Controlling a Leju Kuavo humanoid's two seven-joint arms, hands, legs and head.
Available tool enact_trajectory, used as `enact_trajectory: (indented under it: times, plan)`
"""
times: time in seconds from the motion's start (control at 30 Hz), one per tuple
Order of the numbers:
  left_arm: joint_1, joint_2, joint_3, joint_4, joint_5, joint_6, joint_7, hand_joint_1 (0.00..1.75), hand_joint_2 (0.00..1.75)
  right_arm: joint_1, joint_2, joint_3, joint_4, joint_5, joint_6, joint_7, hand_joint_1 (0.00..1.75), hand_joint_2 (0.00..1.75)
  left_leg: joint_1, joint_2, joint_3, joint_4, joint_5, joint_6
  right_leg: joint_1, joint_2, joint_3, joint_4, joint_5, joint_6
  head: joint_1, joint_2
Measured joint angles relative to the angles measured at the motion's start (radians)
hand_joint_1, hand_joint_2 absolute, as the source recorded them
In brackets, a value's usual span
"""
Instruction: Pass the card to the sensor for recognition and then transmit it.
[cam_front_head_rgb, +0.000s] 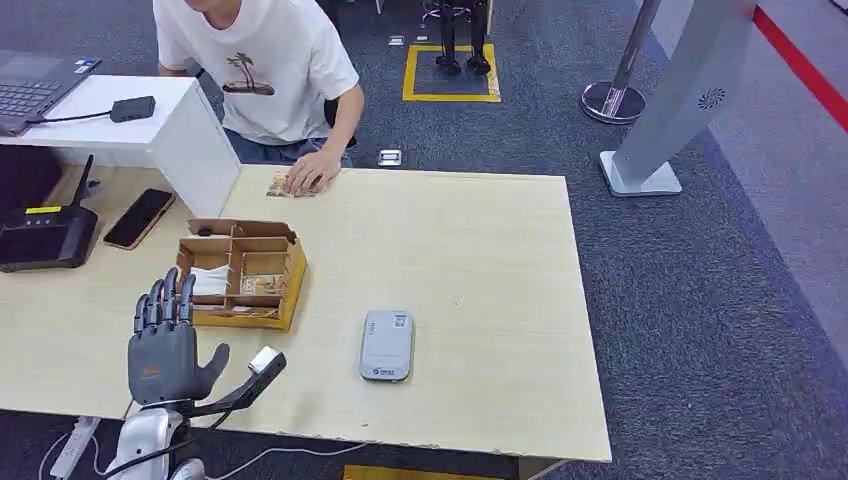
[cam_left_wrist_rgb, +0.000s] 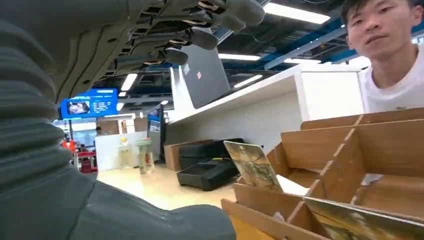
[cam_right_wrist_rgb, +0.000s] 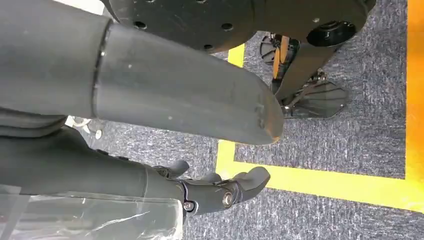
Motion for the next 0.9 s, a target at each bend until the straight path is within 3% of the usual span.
enact_trajectory:
  times: [0.17, 0.37, 0.5, 0.9]
  plan:
    - [-0.002, 0.005, 0.004, 0.009, -0.003, -0.004, 0.002, 0.0, 1.75, 0.0, 0.0, 0.0, 0.0, 0.001, 0.0, 0.0, 0.0, 0.0, 0.0, 0.0, 0.0, 0.0, 0.0, 0.0, 0.0, 0.0, 0.0, 0.0, 0.0, 0.0, 0.0, 0.0]
    - [-0.031, 0.036, 0.013, 0.05, -0.01, -0.081, 0.015, 0.0, 1.75, 0.0, 0.0, 0.0, 0.0, 0.018, 0.0, 0.005, 0.0, 0.0, 0.0, 0.0, 0.0, 0.0, 0.0, 0.0, 0.0, 0.0, 0.0, 0.0, 0.0, 0.0, 0.0, 0.0]
    - [-0.089, 0.061, 0.022, 0.13, 0.014, -0.137, 0.007, 0.0, 1.75, -0.001, 0.0, 0.0, 0.0, 0.033, 0.001, 0.011, 0.0, 0.0, 0.001, 0.0, 0.0, 0.0, 0.001, -0.001, 0.001, 0.0, 0.0, 0.0, 0.001, -0.001, 0.0, 0.0]
    - [-0.188, 0.068, 0.03, 0.264, 0.061, -0.154, -0.013, 0.0, 1.75, -0.009, 0.0, 0.0, -0.001, 0.051, 0.005, 0.011, 0.0, 0.0, 0.0, 0.0, 0.0, 0.0, 0.001, -0.001, 0.001, 0.0, 0.0, 0.0, 0.001, -0.001, 0.0, 0.0]
